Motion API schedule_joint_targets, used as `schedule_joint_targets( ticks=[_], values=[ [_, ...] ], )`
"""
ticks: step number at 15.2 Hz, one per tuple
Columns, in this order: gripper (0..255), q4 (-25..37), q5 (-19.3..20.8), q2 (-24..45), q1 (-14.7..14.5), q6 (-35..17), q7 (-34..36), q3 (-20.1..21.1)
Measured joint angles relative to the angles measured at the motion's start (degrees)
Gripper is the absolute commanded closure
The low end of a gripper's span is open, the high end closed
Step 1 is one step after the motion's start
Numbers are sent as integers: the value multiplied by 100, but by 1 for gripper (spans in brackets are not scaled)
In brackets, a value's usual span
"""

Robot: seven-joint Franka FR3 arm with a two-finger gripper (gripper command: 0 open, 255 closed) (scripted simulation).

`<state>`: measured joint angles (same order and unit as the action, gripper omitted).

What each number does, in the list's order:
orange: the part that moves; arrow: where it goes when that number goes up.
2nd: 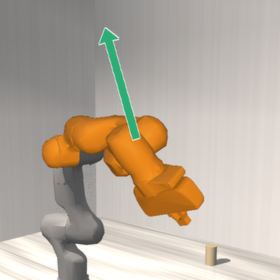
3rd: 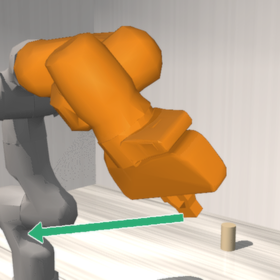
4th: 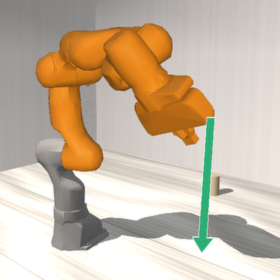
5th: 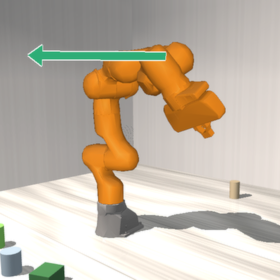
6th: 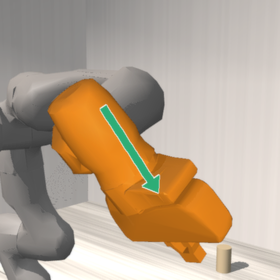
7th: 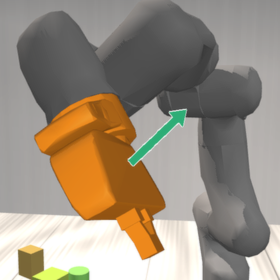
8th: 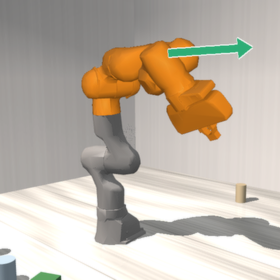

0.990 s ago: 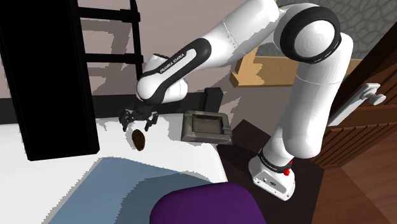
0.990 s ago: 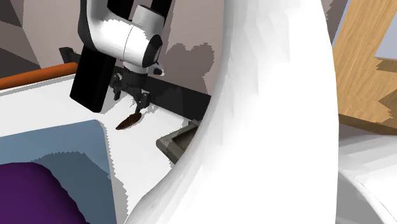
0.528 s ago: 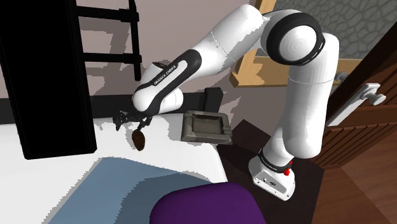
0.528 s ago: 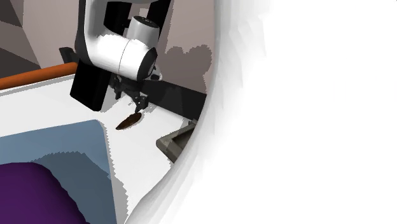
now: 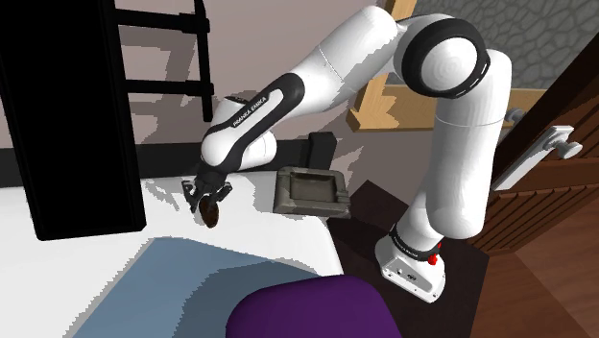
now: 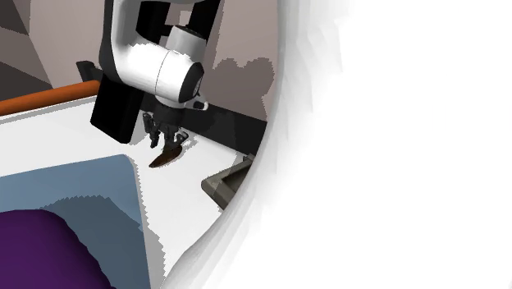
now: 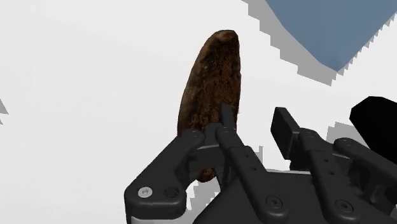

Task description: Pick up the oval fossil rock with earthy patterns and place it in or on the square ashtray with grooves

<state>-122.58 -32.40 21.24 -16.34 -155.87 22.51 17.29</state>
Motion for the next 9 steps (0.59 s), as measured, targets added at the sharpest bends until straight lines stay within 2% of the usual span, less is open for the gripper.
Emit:
schedule_joint_targets(
  ticks=[7, 8, 9],
  values=[
    [255, 0, 0, 13, -1, 7, -4, 4],
    [0, 0, 0, 14, -1, 7, -4, 4],
    [0, 0, 0, 13, -1, 7, -4, 4]
  ],
)
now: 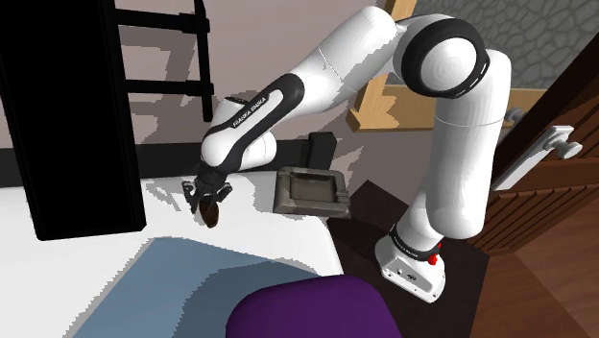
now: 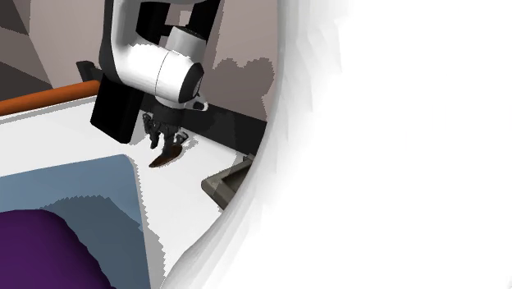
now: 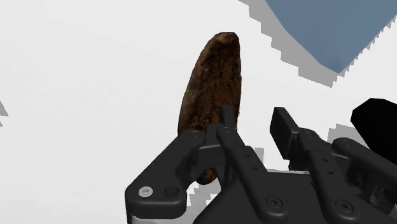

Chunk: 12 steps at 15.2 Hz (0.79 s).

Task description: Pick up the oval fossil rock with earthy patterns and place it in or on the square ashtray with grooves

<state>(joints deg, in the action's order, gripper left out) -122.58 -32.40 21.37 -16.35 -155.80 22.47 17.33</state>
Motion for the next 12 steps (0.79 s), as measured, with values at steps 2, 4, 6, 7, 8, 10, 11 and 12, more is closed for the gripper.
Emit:
schedule_joint_targets(
  ticks=[2, 4, 6, 7, 8, 10, 11, 12],
  values=[
    [0, 311, 998, -128, -1049, 782, 1112, -966],
    [0, 807, 2737, -60, -1983, 1891, 2628, -1680],
    [0, 929, 3255, 29, -2217, 2143, 3051, -1861],
    [0, 906, 3345, 51, -2257, 2138, 3125, -1894],
    [0, 895, 3389, 91, -2272, 2106, 3157, -1913],
    [0, 878, 3424, 185, -2282, 2012, 3182, -1929],
    [0, 858, 3431, 221, -2288, 1959, 3193, -1931],
    [0, 865, 3433, 253, -2289, 1936, 3196, -1932]
  ],
)
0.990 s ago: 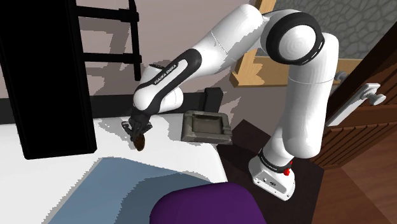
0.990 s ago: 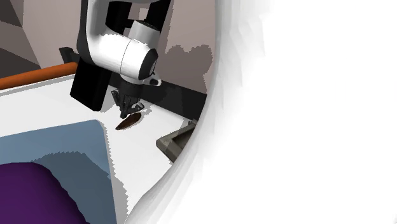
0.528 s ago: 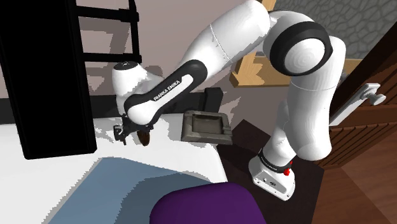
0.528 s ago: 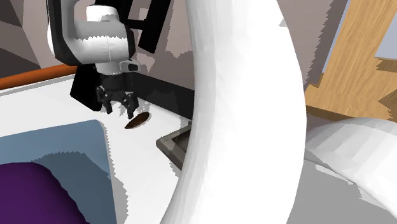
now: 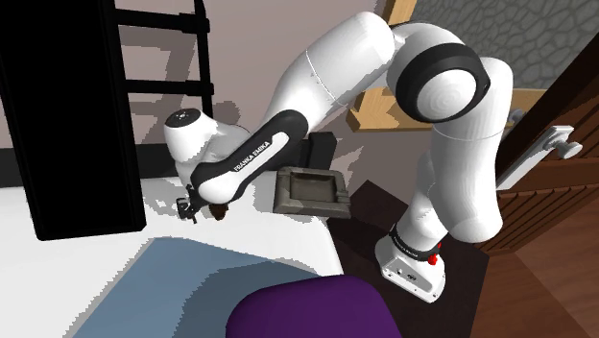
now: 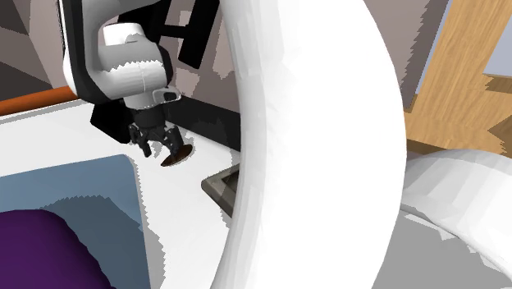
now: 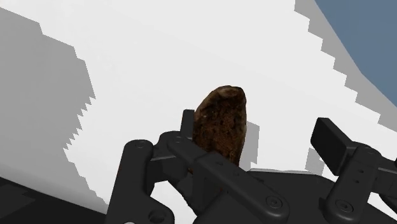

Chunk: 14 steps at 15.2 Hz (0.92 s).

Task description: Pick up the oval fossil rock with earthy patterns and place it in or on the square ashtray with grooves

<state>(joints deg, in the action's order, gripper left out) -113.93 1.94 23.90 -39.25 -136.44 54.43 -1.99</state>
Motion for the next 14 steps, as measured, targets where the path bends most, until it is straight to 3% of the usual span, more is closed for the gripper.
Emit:
schedule_joint_targets(
  ticks=[5, 6, 14],
  values=[
    [0, 8, 3, 24, -1, -17, 3, -1],
    [255, 8, 3, 24, -1, -17, 3, -1],
    [255, 26, 11, -39, 29, 2, -16, -31]
  ],
)
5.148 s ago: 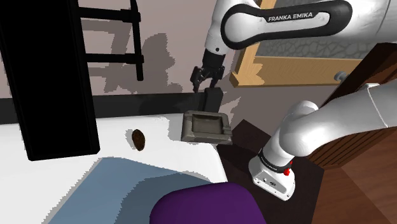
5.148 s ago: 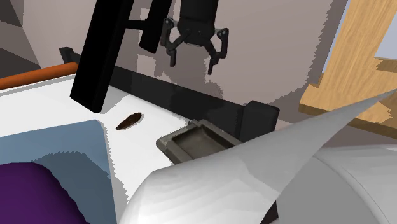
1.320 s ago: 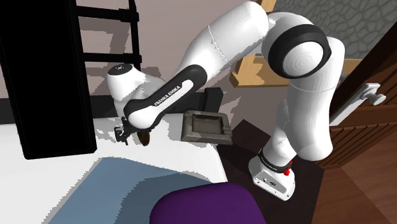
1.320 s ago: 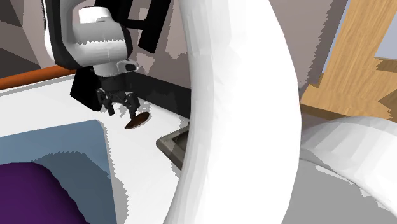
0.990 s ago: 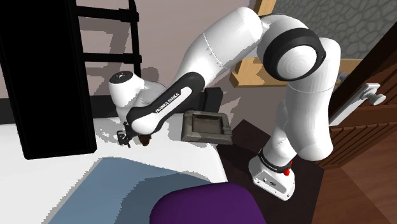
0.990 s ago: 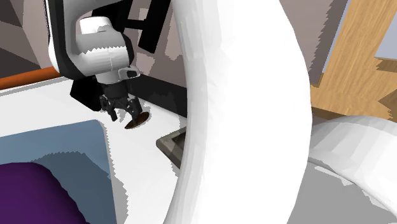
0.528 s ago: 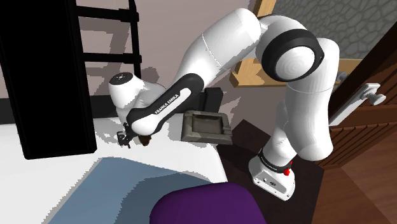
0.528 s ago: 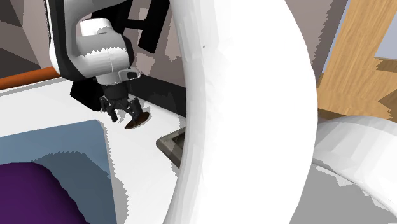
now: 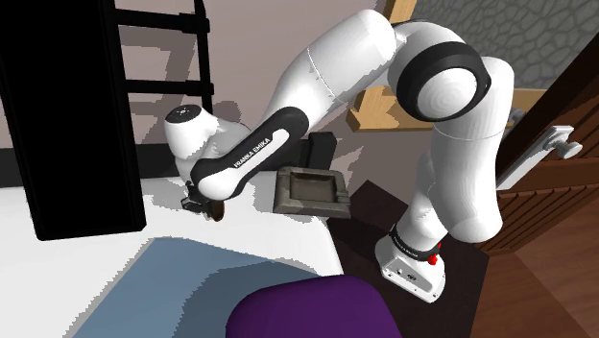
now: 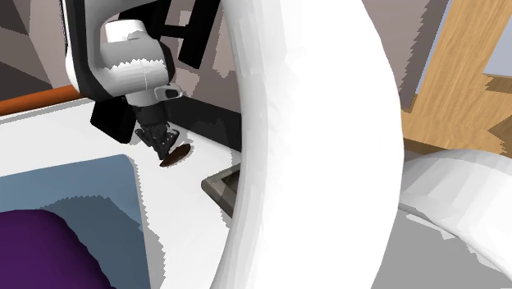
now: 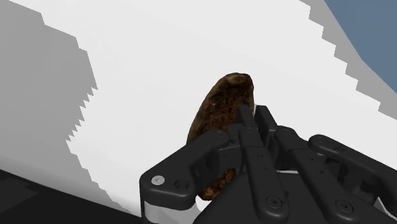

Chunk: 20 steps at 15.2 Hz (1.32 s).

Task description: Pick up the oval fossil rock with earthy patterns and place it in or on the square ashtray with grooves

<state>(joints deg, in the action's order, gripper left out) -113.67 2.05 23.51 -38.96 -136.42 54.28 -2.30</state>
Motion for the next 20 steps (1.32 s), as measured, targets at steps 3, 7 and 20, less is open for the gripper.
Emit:
schedule_joint_targets(
  ticks=[3, 7, 20],
  values=[
    [255, 10, -1, -1, -9, 3, 9, 3],
    [0, 49, -82, -108, 127, 143, -224, 9],
    [0, -45, -244, 56, 373, -99, -666, 15]
  ],
)
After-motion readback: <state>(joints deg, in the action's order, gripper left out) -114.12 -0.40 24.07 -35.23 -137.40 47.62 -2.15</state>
